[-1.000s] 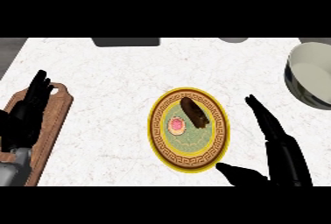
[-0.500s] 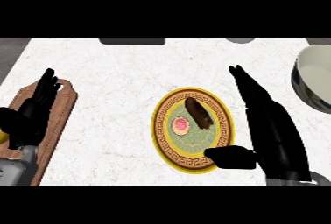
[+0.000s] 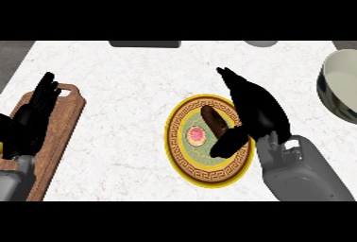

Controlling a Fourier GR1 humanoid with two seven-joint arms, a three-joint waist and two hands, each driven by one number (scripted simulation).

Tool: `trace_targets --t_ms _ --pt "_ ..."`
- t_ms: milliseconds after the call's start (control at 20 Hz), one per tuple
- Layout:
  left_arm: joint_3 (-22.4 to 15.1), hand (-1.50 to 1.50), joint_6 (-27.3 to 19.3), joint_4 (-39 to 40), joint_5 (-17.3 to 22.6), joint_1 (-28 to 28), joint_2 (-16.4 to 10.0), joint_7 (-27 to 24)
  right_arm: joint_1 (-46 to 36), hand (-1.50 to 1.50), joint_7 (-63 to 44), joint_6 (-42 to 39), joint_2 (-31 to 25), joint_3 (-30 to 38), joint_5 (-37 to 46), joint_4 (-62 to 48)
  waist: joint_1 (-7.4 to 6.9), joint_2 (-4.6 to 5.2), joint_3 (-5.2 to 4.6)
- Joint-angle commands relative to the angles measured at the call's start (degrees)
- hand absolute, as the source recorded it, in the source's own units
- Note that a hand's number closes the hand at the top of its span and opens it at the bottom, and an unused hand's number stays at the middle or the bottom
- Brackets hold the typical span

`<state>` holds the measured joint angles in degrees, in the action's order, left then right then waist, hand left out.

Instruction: Pick the cupcake from the plate and place it in the bowl

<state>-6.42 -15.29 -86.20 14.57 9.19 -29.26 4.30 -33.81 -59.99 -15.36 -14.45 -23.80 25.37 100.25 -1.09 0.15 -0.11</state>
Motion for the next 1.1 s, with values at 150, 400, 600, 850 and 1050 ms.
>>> trace_targets --t_ms 150,400,600,850,1050 --pt "-1.3 0.00 -0.9 -0.9 -1.8 -2.0 3.2 -2.0 -5.6 -1.50 -5.7 -10.0 3.9 0.6 -7.7 -11.7 0.23 -0.09 0.04" --pt "2.1 0.00 2.4 0.8 0.2 -0.9 0.0 -0.6 -6.8 -1.50 -7.7 -12.5 4.9 -0.9 -9.8 -17.6 0.38 -0.16 0.04" --pt "0.5 0.00 0.2 -0.4 -2.4 -0.8 2.2 -0.6 -7.2 -1.50 -6.4 -14.3 4.3 -2.7 -9.4 -21.1 0.55 -0.11 0.05" --pt "1.1 0.00 0.2 -3.7 -3.3 -1.4 1.9 3.4 -7.0 -1.50 -0.1 -9.1 3.3 -6.0 1.2 -21.0 0.74 -0.27 0.11" --pt "2.8 0.00 1.5 -2.8 -3.5 -1.2 2.9 2.6 -6.6 -1.50 3.8 -7.7 5.0 -4.8 5.3 -26.4 0.69 -0.13 0.11"
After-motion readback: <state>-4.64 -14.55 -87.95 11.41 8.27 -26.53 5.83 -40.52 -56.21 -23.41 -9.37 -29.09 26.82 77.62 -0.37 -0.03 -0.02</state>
